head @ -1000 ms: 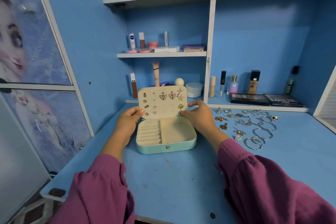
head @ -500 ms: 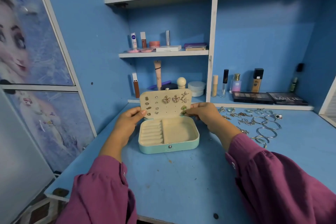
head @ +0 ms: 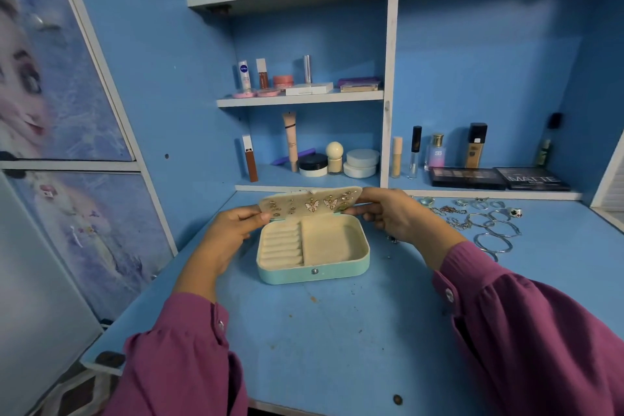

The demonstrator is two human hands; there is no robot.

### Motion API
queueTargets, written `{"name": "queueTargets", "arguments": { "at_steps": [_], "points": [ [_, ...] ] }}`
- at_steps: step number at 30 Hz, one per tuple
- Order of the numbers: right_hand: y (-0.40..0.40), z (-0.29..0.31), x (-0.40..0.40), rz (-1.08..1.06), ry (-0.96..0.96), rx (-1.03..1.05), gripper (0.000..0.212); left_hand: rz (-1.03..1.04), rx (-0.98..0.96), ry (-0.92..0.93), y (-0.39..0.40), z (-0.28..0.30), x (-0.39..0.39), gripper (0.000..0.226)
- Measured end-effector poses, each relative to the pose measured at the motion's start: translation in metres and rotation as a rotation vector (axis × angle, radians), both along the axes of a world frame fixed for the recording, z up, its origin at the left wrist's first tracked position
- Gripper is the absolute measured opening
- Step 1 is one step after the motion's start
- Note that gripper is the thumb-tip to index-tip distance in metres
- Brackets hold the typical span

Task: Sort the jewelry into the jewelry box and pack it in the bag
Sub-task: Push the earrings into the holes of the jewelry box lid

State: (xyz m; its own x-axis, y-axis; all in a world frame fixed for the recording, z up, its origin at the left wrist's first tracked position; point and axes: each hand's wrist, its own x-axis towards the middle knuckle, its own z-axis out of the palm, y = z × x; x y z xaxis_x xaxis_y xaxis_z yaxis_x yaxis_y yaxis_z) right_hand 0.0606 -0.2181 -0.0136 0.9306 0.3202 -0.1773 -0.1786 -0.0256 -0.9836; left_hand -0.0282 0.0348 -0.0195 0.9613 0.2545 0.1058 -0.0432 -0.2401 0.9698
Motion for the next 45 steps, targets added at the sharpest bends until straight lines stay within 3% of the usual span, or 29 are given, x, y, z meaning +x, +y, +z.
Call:
{"name": "queueTargets", "arguments": {
  "at_steps": [9, 11, 15, 17, 19, 21, 23, 26, 28, 30, 35, 39, 45],
  "points": [
    [-0.003, -0.003, 0.001, 0.031, 0.01, 0.058, 0.016, 0.127, 0.046, -0.012, -0.007, 0.006, -0.002, 0.029],
    [-0.003, -0.003, 0.002, 0.028, 0.012, 0.059, 0.015, 0.282, 0.106, -0.178, -0.01, 0.007, 0.0, 0.033],
    [-0.004, -0.002, 0.002, 0.037, 0.003, 0.062, 0.017, 0.576, 0.368, -0.799, -0.035, 0.014, -0.007, 0.023],
    [-0.004, -0.002, 0.003, 0.045, -0.003, 0.062, 0.016, 0.516, 0.527, -1.032, -0.069, 0.017, -0.019, 0.019],
    [-0.003, -0.004, 0.005, 0.045, -0.007, 0.072, 0.017, 0.258, 0.69, -1.125, -0.102, 0.015, -0.026, 0.02],
    [-0.004, -0.008, 0.007, 0.048, -0.005, 0.1, 0.017, -0.03, 0.88, -1.084, -0.124, 0.006, -0.024, 0.021],
    [-0.003, -0.01, 0.008, 0.056, -0.007, 0.103, 0.016, -0.159, 1.076, -0.97, -0.133, -0.009, -0.014, 0.022],
    [-0.003, -0.01, 0.009, 0.049, -0.021, 0.108, 0.018, -0.135, 1.316, -0.797, -0.14, -0.023, -0.005, 0.029],
    [-0.003, -0.011, 0.009, 0.041, -0.019, 0.128, 0.02, -0.098, 1.39, -0.74, -0.145, -0.023, -0.004, 0.021],
    [-0.003, -0.011, 0.009, 0.026, -0.008, 0.139, 0.021, -0.068, 1.436, -0.705, -0.15, -0.022, -0.004, 0.013],
    [-0.002, -0.01, 0.01, 0.009, 0.021, 0.152, 0.031, -0.066, 1.456, -0.591, -0.158, -0.023, -0.003, 0.016],
    [-0.002, -0.009, 0.008, 0.021, 0.037, 0.169, 0.027, -0.076, 1.456, -0.52, -0.161, -0.024, -0.002, 0.023],
    [-0.003, -0.008, 0.006, 0.038, 0.069, 0.208, 0.037, -0.052, 1.473, -0.508, -0.166, -0.023, -0.001, 0.022]
  ]
}}
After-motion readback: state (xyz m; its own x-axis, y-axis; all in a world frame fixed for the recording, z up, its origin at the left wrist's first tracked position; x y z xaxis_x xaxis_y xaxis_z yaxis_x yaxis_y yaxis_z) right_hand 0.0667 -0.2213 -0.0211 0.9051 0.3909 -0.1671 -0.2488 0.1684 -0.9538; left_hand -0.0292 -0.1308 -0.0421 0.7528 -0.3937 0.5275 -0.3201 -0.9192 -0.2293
